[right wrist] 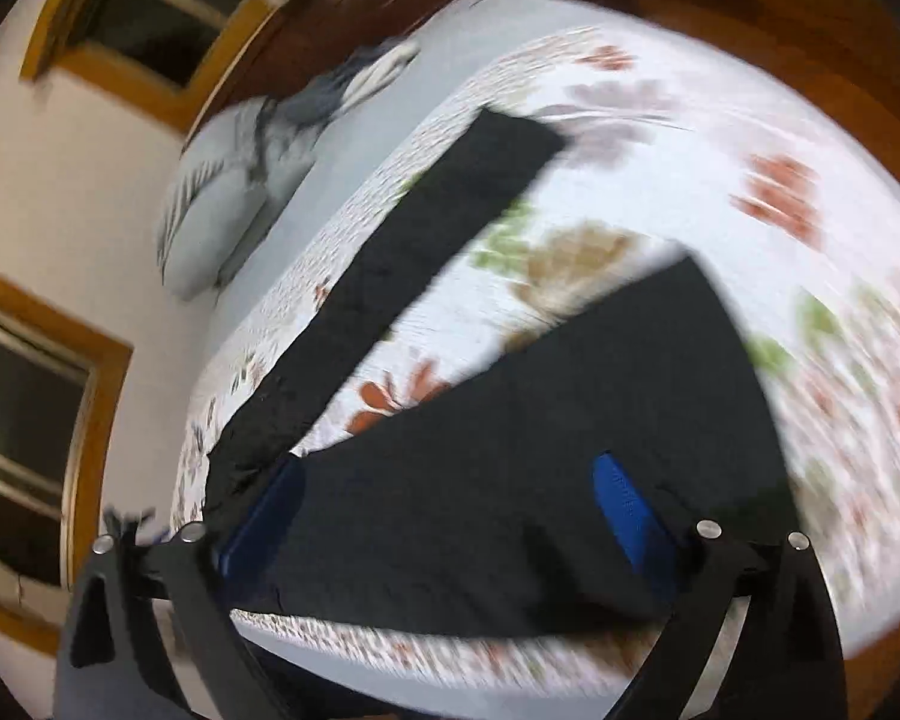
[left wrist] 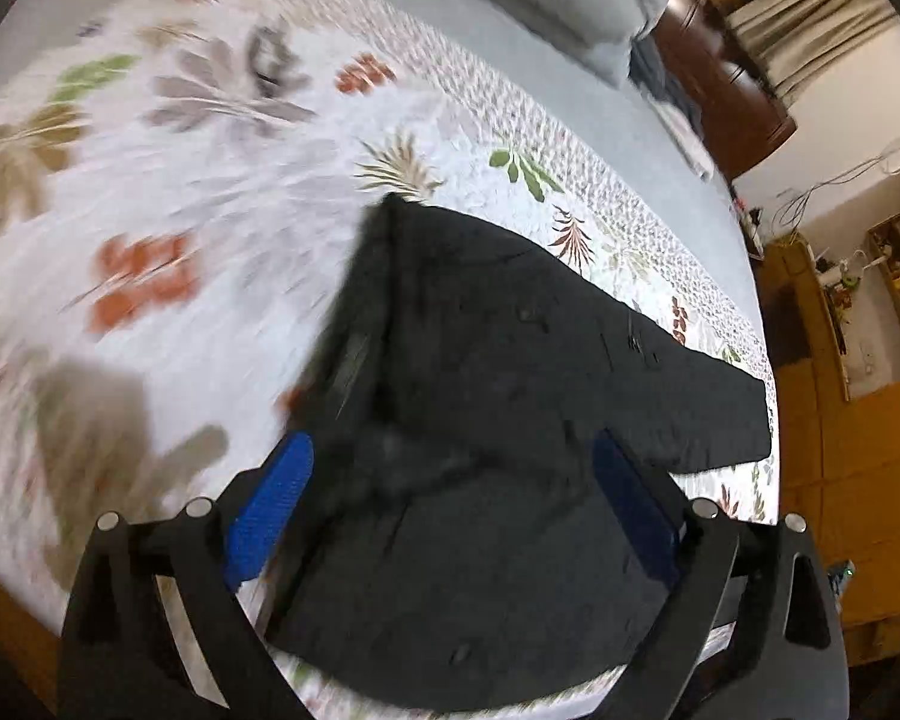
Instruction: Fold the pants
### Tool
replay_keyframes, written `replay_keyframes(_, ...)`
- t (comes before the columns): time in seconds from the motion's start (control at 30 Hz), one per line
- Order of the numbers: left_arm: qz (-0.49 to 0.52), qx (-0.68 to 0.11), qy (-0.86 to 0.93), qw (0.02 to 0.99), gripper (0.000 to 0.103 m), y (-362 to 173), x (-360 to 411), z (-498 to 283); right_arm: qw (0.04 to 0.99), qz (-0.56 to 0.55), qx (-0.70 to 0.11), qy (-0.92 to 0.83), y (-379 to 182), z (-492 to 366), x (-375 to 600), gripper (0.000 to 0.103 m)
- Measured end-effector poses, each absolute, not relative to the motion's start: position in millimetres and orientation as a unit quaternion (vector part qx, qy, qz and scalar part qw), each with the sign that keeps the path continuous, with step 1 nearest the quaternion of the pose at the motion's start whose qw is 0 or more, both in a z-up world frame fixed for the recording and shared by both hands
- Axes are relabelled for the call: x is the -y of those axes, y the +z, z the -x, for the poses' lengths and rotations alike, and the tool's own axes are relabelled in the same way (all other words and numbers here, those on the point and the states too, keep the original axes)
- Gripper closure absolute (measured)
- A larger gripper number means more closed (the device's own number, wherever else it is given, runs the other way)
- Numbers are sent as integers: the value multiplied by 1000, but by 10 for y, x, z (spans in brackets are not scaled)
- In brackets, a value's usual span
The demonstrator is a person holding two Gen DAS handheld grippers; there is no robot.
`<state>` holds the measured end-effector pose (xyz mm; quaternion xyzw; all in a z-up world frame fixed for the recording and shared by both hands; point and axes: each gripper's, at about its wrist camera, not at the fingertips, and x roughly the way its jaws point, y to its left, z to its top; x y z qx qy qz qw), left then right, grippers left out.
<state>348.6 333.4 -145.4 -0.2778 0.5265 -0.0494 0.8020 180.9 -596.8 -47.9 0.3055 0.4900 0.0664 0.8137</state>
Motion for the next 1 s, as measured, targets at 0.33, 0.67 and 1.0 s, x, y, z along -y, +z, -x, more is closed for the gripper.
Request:
replay_keyframes(0.33,243,-588,-55,770,9,-2262,-3464,-5114,783,-271,-556,67,-686,-4003,6028,4)
replay_keyframes(0.67,193,-615,-100,758,59,-2544,-3387,-5482,767,-206,-603,71,-1036,-5190,6175,4)
replay_keyframes(1.0,226,-598,-99,763,81,-2713,-3460,-5453,779,-185,-598,41,-1380,-5844,6635,4)
